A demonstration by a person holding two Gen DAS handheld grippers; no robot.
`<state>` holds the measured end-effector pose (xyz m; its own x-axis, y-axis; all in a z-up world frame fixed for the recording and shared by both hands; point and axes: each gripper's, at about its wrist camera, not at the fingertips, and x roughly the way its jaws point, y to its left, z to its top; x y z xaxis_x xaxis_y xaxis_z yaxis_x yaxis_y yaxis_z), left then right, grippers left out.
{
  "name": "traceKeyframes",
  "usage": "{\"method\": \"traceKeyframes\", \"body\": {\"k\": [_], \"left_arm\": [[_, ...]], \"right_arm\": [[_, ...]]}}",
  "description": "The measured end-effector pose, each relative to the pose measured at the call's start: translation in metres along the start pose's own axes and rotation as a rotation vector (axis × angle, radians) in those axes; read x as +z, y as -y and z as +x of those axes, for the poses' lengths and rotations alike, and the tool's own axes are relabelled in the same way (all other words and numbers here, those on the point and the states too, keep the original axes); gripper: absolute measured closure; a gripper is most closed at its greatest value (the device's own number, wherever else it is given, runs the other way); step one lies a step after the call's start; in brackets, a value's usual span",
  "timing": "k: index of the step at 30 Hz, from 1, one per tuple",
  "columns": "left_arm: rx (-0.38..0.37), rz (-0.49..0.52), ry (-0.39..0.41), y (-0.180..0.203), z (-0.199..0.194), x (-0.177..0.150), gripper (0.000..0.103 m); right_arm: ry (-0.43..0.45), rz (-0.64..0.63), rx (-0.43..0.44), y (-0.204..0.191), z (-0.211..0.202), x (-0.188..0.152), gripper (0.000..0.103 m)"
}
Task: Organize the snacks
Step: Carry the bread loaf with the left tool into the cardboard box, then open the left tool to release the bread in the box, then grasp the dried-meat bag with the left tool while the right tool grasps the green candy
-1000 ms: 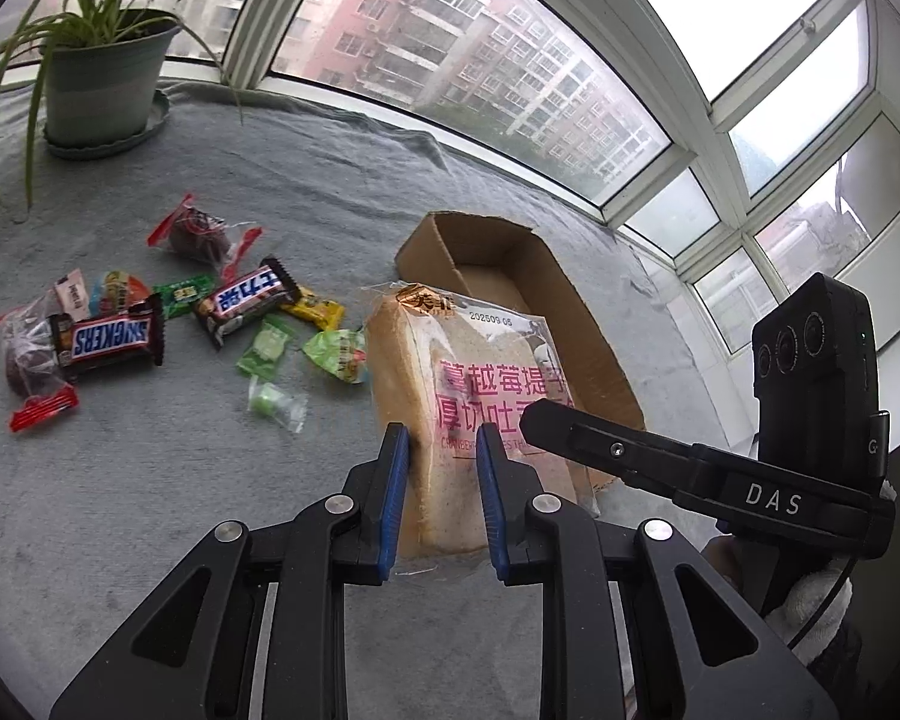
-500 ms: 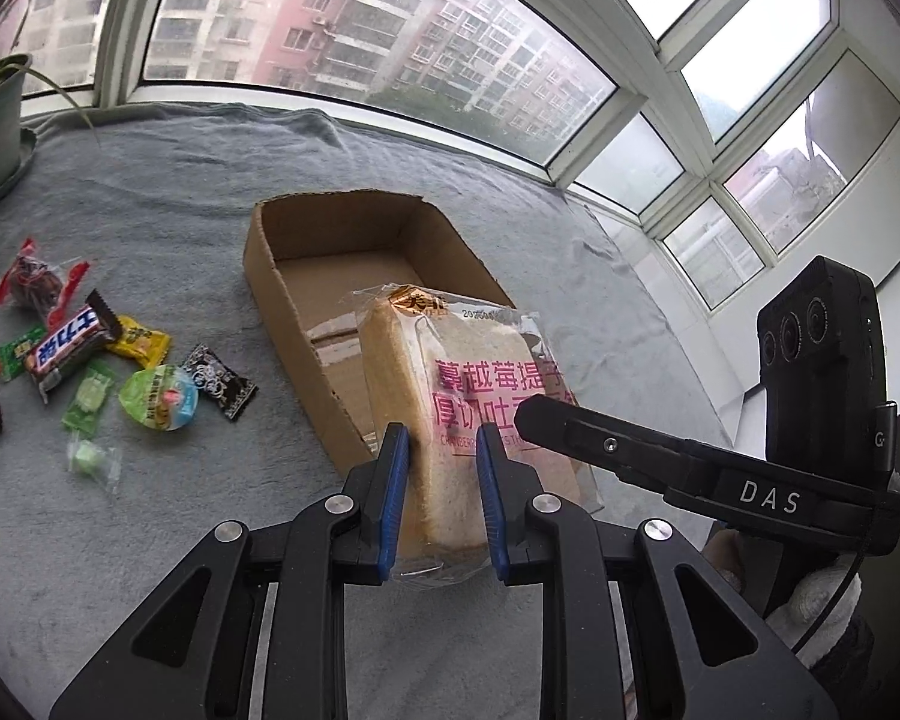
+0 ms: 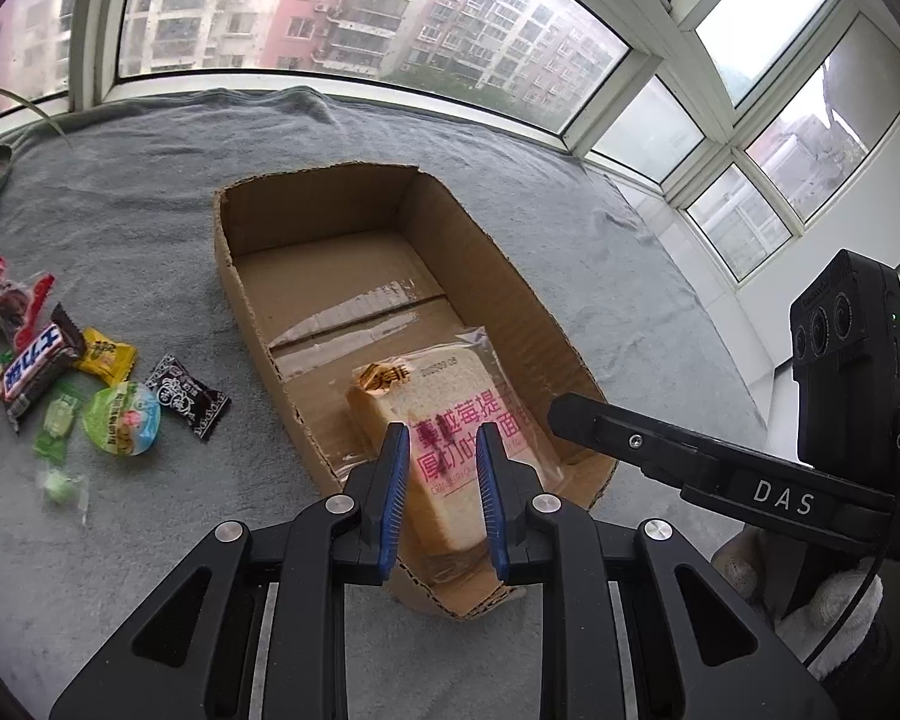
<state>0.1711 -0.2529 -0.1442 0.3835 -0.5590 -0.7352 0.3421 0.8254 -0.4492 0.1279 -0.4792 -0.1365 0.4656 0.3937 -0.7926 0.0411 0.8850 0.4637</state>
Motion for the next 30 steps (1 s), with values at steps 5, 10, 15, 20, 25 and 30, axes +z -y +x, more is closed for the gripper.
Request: {"method": "traceKeyframes", "body": {"k": [5,10,15,20,25,30], "left_arm": [[-0.002,0.001,0.01,-0.001,-0.013,-0.002,0.082],[0.003,0.037,0.024,-0.002,-0.033,-0.008,0.082],[0.015,0.068,0.032,-0.012,-0.055,-0.017,0.082],[0.04,0.06,0.051,-0.04,-0.084,-0.027,0.081],[0.084,0.018,0.077,-0.081,-0.115,-0.037,0.072],[0.149,-0.061,0.1,-0.136,-0.146,-0.049,0.072]], "right_arm": [[0.013,-0.004,0.004,-0.008,-0.01,-0.005,0.065],[0.046,-0.037,-0.009,-0.029,-0.022,-0.014,0.065],[0.07,-0.063,-0.014,-0.056,-0.027,-0.025,0.065],[0.077,-0.112,-0.029,-0.091,-0.02,-0.037,0.048],[0.073,-0.173,-0.039,-0.125,-0.007,-0.044,0.046],[0.054,-0.21,-0.03,-0.15,0.013,-0.046,0.039]]}}
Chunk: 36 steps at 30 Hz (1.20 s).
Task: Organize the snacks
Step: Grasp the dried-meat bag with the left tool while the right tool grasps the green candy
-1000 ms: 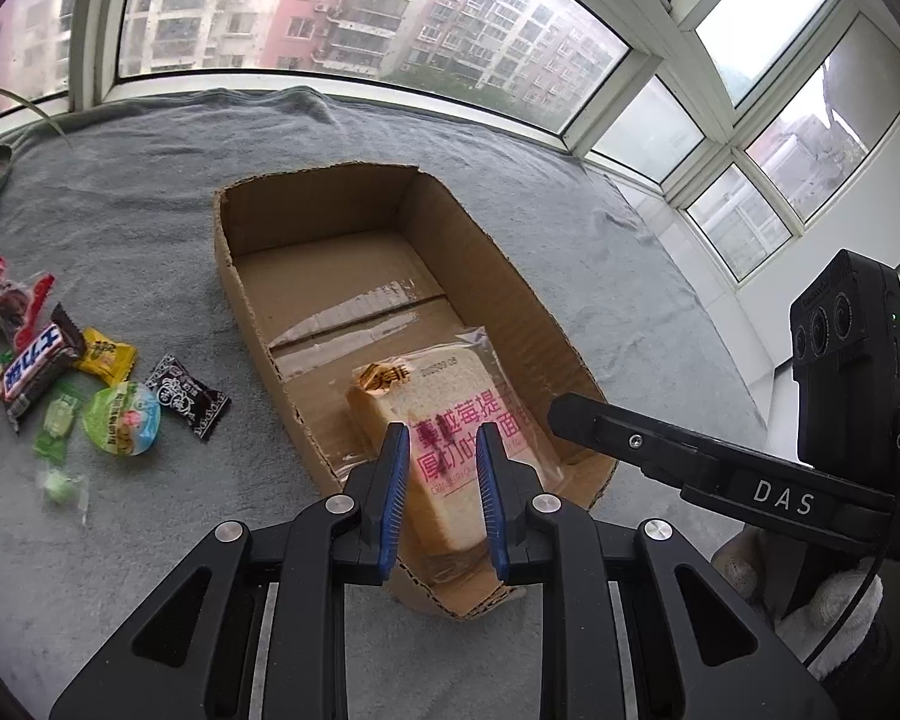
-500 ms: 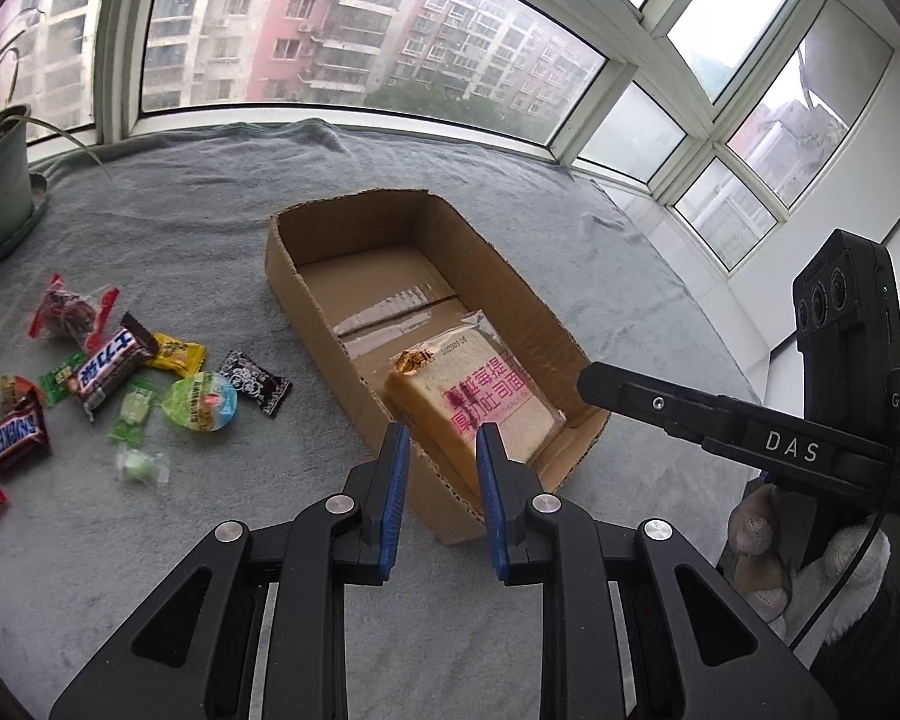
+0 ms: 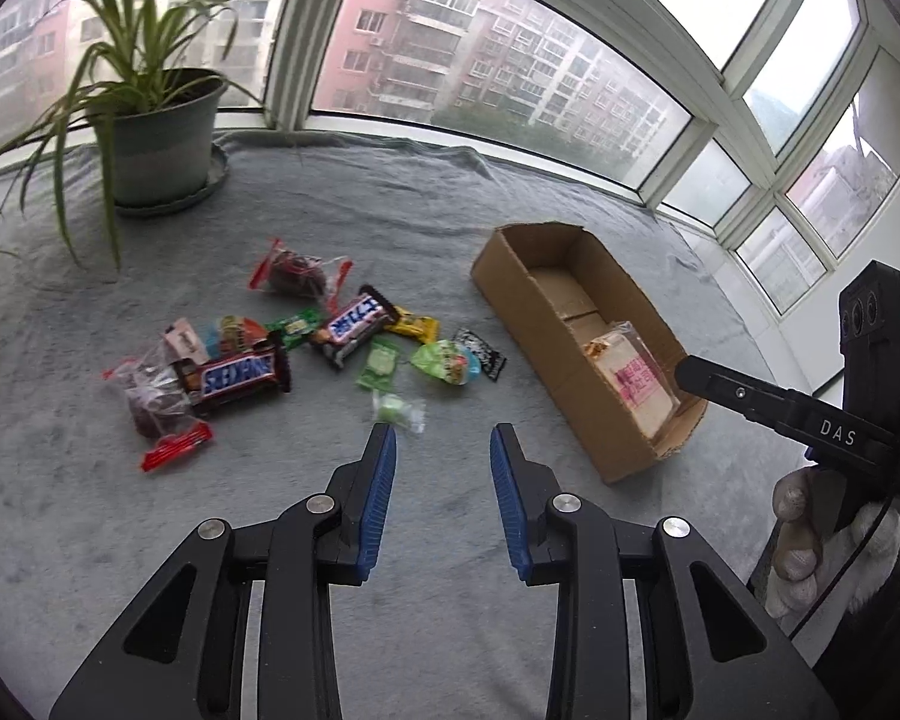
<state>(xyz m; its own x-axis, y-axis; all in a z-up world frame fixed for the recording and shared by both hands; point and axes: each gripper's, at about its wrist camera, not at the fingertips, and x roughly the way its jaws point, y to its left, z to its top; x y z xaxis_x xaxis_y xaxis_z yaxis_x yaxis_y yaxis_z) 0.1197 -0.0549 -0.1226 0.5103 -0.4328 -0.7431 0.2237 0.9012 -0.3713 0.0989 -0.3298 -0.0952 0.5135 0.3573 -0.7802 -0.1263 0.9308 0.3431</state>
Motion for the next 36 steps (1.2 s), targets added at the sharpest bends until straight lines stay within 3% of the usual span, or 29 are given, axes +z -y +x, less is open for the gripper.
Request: {"method": "traceKeyframes", "body": {"k": [6,12,15,24,30,36], "left_arm": [[0.07,-0.141,0.032,-0.072,-0.021,-0.001,0.067],[0.152,-0.216,0.073,-0.12,-0.031,0.009,0.067],[0.164,-0.223,0.063,-0.134,-0.027,0.017,0.057],[0.152,-0.242,-0.016,-0.137,0.012,0.009,0.054],[0.187,-0.225,-0.059,-0.13,0.035,0.005,0.047],[0.212,-0.232,-0.079,-0.133,0.048,0.007,0.047]], "right_arm": [[-0.032,-0.039,-0.007,-0.025,0.026,0.005,0.039],[-0.058,-0.089,-0.031,-0.038,0.054,0.024,0.039],[-0.081,-0.108,-0.036,-0.042,0.071,0.032,0.039],[-0.197,-0.225,-0.014,-0.064,0.127,0.022,0.039],[-0.253,-0.283,-0.021,-0.074,0.151,0.009,0.039],[-0.277,-0.319,-0.038,-0.079,0.166,0.006,0.039]]}}
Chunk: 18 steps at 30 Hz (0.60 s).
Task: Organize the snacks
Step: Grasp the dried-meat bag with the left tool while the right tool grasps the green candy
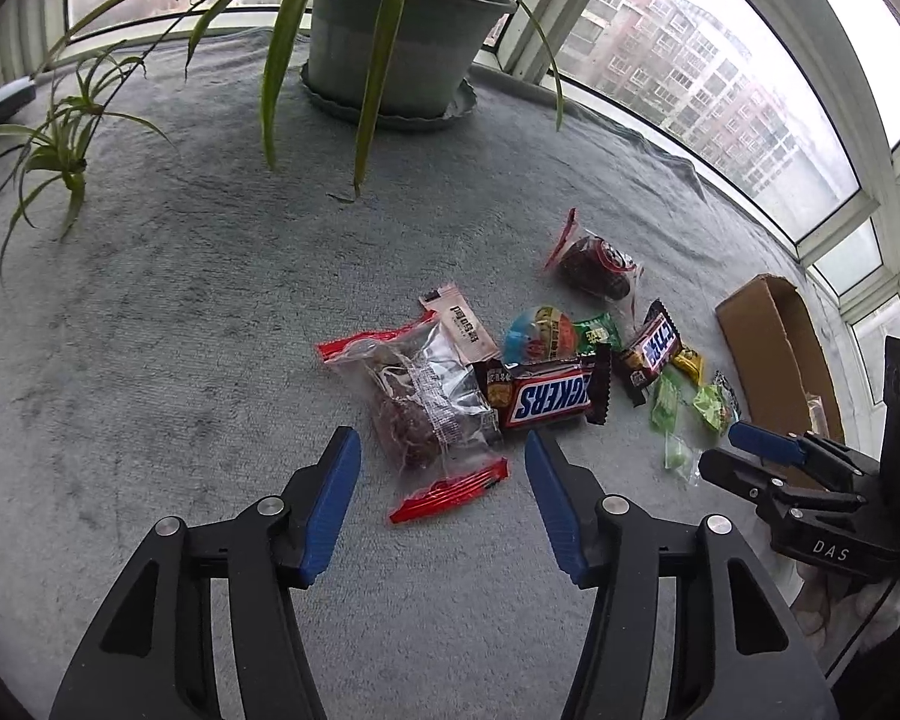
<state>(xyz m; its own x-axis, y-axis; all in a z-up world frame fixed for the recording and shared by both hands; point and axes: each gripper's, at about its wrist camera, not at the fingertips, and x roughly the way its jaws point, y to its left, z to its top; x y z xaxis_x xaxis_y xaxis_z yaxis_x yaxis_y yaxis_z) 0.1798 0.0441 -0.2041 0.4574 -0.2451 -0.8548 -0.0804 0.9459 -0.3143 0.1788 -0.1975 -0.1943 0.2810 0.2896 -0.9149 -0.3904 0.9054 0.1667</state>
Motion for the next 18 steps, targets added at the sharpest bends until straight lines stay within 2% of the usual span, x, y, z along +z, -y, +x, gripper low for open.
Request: {"method": "traceKeyframes", "body": {"k": [11,12,13,15,18], "left_arm": [[0.072,0.013,-0.017,0.0,0.022,0.01,0.047],[0.075,0.007,-0.018,-0.002,0.023,0.011,0.048],[0.077,0.003,-0.02,-0.004,0.024,0.012,0.053],[0.085,0.011,-0.02,-0.003,0.024,0.012,0.056],[0.089,0.026,-0.018,-0.003,0.024,0.012,0.06]], "right_arm": [[-0.042,-0.115,-0.063,-0.016,0.016,0.005,0.039],[-0.044,-0.122,-0.066,-0.017,0.017,0.005,0.041],[-0.048,-0.129,-0.068,-0.019,0.018,0.005,0.043],[-0.062,-0.14,-0.068,-0.021,0.021,0.005,0.056],[-0.07,-0.151,-0.071,-0.024,0.024,0.002,0.062]]}}
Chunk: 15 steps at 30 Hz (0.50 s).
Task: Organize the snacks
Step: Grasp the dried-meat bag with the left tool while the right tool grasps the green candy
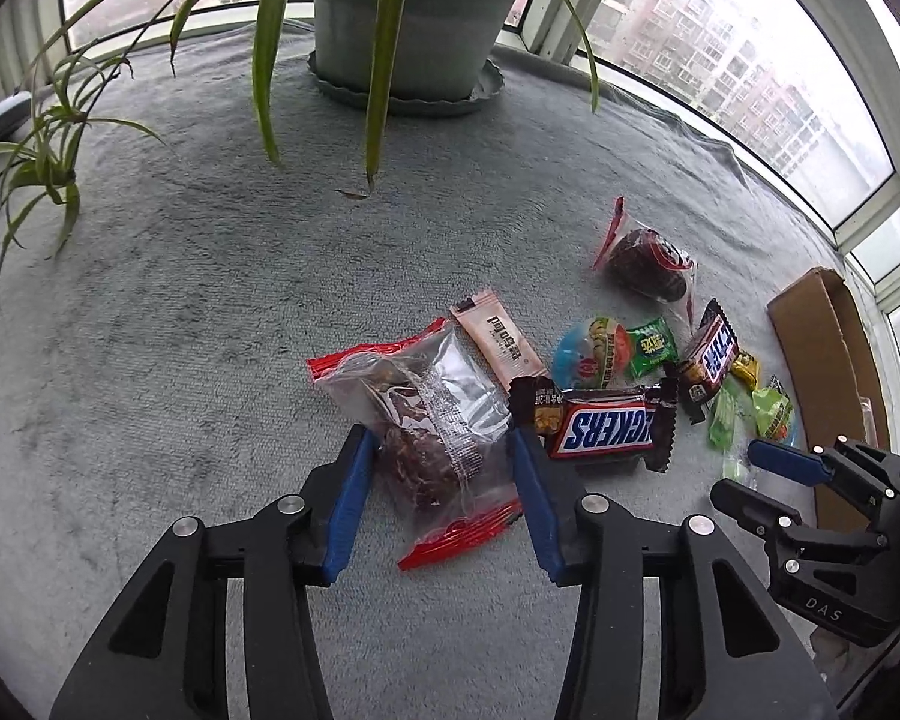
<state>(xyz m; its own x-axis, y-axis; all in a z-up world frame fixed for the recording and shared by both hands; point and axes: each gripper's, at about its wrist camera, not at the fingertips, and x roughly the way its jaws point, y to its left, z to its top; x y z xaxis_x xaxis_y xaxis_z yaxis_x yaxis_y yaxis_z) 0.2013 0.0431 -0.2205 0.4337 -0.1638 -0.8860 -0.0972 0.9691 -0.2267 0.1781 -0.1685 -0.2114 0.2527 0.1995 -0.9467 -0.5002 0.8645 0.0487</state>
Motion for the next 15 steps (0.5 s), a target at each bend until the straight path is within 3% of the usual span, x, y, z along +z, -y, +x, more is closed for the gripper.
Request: {"method": "traceKeyframes", "body": {"k": [7,15], "left_arm": [[0.007,0.008,0.013,-0.001,-0.001,0.0,0.063],[0.009,0.003,0.038,-0.005,-0.012,-0.003,0.066]], "right_arm": [[0.002,-0.001,0.012,0.002,-0.002,-0.002,0.072],[0.034,0.044,0.05,0.007,-0.014,-0.009,0.074]]}}
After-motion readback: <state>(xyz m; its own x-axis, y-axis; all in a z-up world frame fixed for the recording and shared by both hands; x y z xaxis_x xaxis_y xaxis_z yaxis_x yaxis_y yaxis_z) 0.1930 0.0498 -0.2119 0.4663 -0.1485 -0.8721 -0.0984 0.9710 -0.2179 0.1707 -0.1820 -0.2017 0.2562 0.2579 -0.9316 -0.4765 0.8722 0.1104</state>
